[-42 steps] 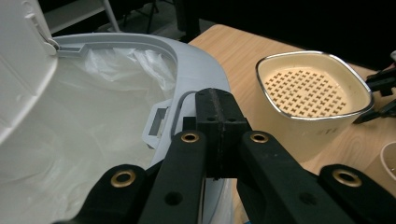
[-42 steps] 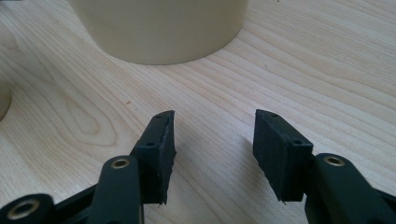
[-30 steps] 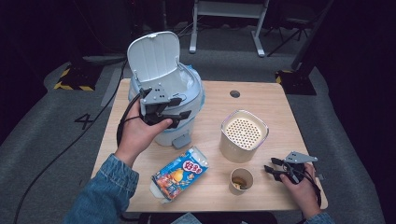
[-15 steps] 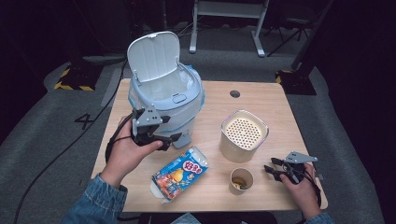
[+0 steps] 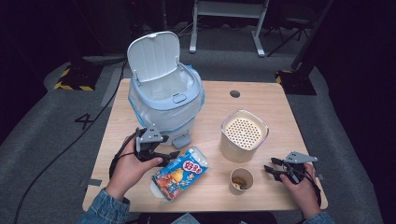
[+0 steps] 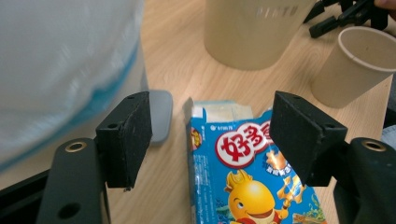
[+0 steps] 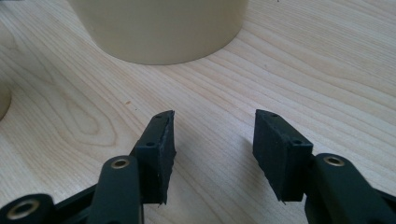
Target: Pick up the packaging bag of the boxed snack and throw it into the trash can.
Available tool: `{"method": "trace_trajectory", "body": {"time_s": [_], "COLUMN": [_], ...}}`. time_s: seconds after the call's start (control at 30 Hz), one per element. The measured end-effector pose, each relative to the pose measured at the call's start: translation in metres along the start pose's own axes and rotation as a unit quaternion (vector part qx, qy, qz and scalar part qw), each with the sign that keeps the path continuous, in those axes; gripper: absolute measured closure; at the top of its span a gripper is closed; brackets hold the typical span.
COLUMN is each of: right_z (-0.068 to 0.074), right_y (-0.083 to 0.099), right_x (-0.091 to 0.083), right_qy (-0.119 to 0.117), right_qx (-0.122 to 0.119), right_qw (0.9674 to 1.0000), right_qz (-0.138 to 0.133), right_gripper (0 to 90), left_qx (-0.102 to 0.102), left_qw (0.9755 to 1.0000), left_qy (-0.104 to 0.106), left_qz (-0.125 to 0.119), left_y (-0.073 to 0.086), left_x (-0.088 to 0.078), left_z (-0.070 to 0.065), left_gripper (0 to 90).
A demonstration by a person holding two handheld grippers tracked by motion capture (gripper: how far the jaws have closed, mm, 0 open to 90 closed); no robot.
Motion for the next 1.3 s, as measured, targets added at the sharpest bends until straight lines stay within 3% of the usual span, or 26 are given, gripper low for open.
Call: {"method": "trace_trajectory", "body": {"time_s": [0.03,0.1,0.2,0.3,0.37,0.43,0.5,0.77,0.87,0.93,1.07,1.17,1.23,1.3], "right_z": [0.000,0.000,0.000,0.000,0.000,0.000,0.000,0.000,0.000,0.000,0.000,0.000,0.000,0.000], "right_y": [0.000,0.000,0.000,0.000,0.000,0.000,0.000,0.000,0.000,0.000,0.000,0.000,0.000,0.000], "right_x": [0.000,0.000,0.000,0.000,0.000,0.000,0.000,0.000,0.000,0.000,0.000,0.000,0.000,0.000], "right_qy": [0.000,0.000,0.000,0.000,0.000,0.000,0.000,0.000,0.000,0.000,0.000,0.000,0.000,0.000], "right_qx": [0.000,0.000,0.000,0.000,-0.001,0.000,0.000,0.000,0.000,0.000,0.000,0.000,0.000,0.000], "right_qw": [1.0000,1.0000,1.0000,1.0000,1.0000,1.0000,1.0000,1.0000,1.0000,1.0000,1.0000,1.0000,1.0000,1.0000], "right_qz": [0.000,0.000,0.000,0.000,0.000,0.000,0.000,0.000,0.000,0.000,0.000,0.000,0.000,0.000], "right_gripper": [49.0,49.0,49.0,49.0,49.0,49.0,49.0,49.1,49.0,49.0,49.1,49.0,49.0,49.0], "left_qx": [-0.006,-0.004,-0.005,-0.003,-0.013,-0.018,-0.034,-0.049,-0.064,-0.060,-0.048,-0.040,-0.036,-0.050], "left_qw": [0.9999,0.9999,0.9992,0.9986,0.9975,0.9971,0.9949,0.9901,0.9870,0.9869,0.9860,0.9857,0.9869,0.9885], "left_qy": [0.001,0.003,0.017,0.020,0.026,0.025,0.030,0.036,0.045,0.044,0.021,0.013,-0.001,0.010], "left_qz": [0.011,0.012,0.036,0.049,0.065,0.070,0.090,0.126,0.141,0.143,0.158,0.163,0.157,0.142], "left_y": [0.006,0.008,0.019,0.024,0.031,0.033,0.040,0.051,0.055,0.055,0.055,0.054,0.052,0.050], "left_x": [0.010,0.013,0.034,0.042,0.053,0.057,0.063,0.072,0.074,0.074,0.073,0.073,0.069,0.063], "left_z": [0.002,0.002,-0.001,-0.001,0.002,0.003,0.005,0.010,0.010,0.010,0.010,0.011,0.015,0.016], "left_gripper": [26.0,25.6,28.6,30.4,32.7,34.2,36.7,42.4,44.2,46.9,67.4,75.6,82.9,87.3]}}
Point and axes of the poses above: each handheld gripper's, and its own axes: x roughly forward along the jaws, y roughly out of its underside, z roughly to its left, the point moved 4 cm from there along x, roughly forward along the jaws, and after that the axes turned 6 degrees about z, right-handed, at the moved point
